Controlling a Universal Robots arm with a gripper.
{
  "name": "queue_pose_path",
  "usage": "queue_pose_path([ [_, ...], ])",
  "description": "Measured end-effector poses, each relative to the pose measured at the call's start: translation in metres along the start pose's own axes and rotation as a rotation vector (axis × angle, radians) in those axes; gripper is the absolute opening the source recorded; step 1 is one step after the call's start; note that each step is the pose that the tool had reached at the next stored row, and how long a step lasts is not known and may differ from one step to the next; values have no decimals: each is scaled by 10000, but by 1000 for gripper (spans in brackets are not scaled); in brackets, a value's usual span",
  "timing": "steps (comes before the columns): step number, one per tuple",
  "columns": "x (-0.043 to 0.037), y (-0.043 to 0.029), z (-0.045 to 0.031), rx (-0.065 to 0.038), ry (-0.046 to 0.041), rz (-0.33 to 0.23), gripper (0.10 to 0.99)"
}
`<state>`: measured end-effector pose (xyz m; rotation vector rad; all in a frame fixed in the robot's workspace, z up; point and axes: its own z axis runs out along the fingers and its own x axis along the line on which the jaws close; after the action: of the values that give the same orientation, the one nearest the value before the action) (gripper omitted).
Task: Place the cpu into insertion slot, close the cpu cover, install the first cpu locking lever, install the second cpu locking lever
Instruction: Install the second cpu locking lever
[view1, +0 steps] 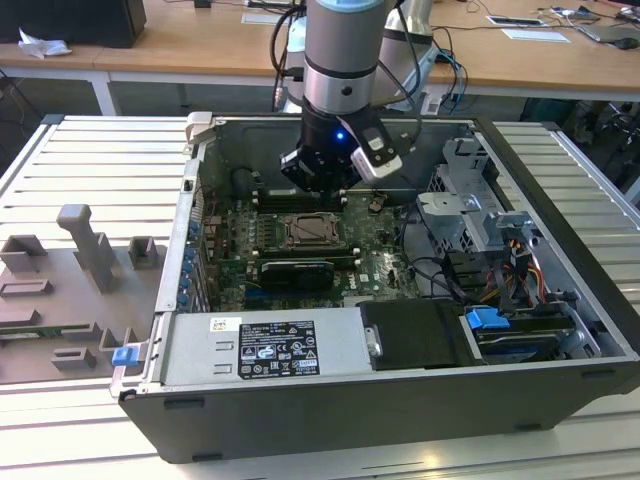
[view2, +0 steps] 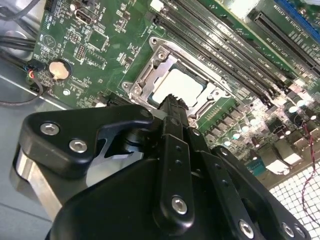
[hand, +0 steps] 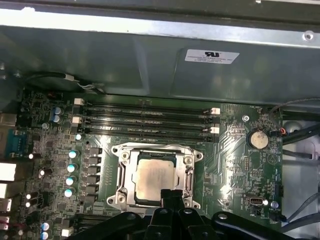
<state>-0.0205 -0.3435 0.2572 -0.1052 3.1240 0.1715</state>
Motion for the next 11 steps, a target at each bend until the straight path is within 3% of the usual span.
queue_pose_path([
  [4,0,-10,-82,-1,0,-1,106],
  [6,3,-46,-87,-1,0,0,106],
  [9,11,-174,-97,-2,0,-1,106],
  [11,13,-213,-73,-7,35,6,106],
])
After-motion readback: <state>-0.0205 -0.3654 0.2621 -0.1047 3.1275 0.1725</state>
